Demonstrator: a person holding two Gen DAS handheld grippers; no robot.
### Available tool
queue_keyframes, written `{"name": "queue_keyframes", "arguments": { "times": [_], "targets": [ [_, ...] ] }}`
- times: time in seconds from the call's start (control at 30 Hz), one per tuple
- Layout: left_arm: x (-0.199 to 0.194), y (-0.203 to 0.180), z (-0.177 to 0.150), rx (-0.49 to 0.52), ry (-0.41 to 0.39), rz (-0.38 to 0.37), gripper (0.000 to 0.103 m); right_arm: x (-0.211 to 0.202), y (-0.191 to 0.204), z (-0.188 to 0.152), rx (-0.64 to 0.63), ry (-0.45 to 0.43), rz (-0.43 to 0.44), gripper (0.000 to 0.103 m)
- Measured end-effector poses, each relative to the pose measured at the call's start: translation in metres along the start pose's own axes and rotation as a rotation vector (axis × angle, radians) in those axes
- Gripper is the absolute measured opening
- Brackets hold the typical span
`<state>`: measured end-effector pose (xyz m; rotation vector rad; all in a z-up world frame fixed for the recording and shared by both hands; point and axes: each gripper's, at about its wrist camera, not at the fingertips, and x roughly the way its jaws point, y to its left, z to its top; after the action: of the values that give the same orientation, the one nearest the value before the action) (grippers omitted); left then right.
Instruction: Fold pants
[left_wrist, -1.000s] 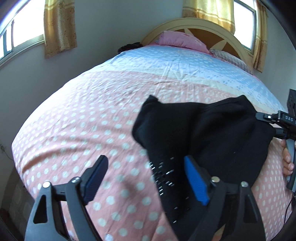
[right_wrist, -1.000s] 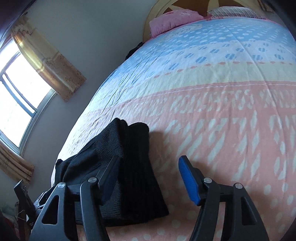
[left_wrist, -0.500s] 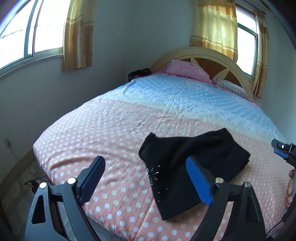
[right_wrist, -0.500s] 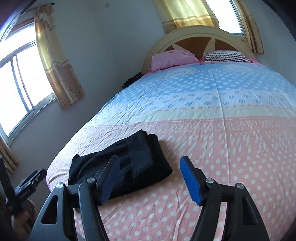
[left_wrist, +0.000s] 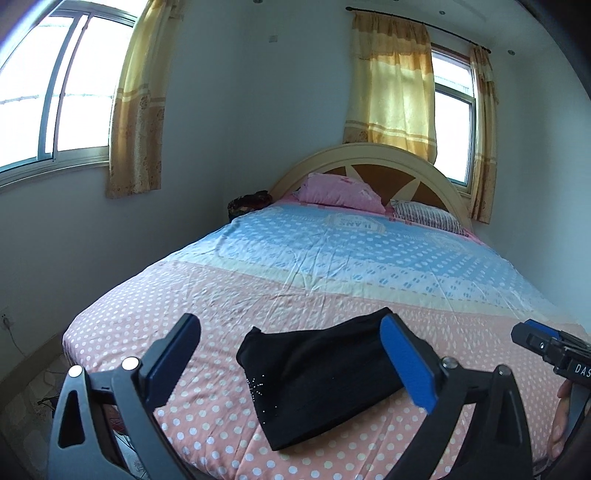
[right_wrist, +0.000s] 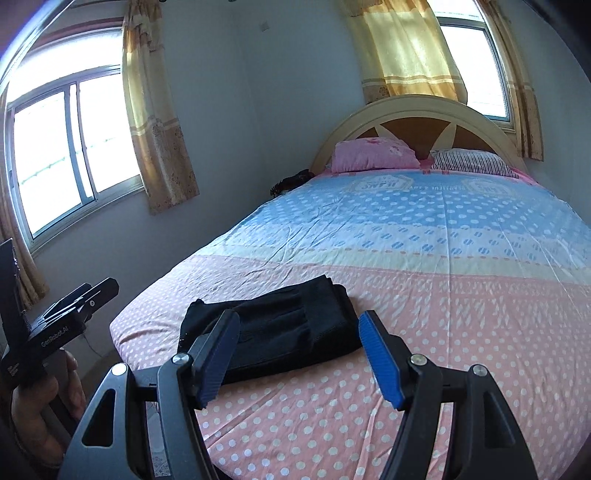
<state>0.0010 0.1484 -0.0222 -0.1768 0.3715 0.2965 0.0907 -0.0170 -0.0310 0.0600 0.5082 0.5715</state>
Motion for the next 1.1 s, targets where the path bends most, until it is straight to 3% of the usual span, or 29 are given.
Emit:
{"name": "queue_keyframes", "arguments": {
  "times": [1.1],
  "targets": [
    [0.000, -0.017, -0.006, 0.032, 0.018, 0.031, 0.103, -0.011, 0.000, -0.013, -0.020, -0.011, -0.026, 0.069]
  ]
}}
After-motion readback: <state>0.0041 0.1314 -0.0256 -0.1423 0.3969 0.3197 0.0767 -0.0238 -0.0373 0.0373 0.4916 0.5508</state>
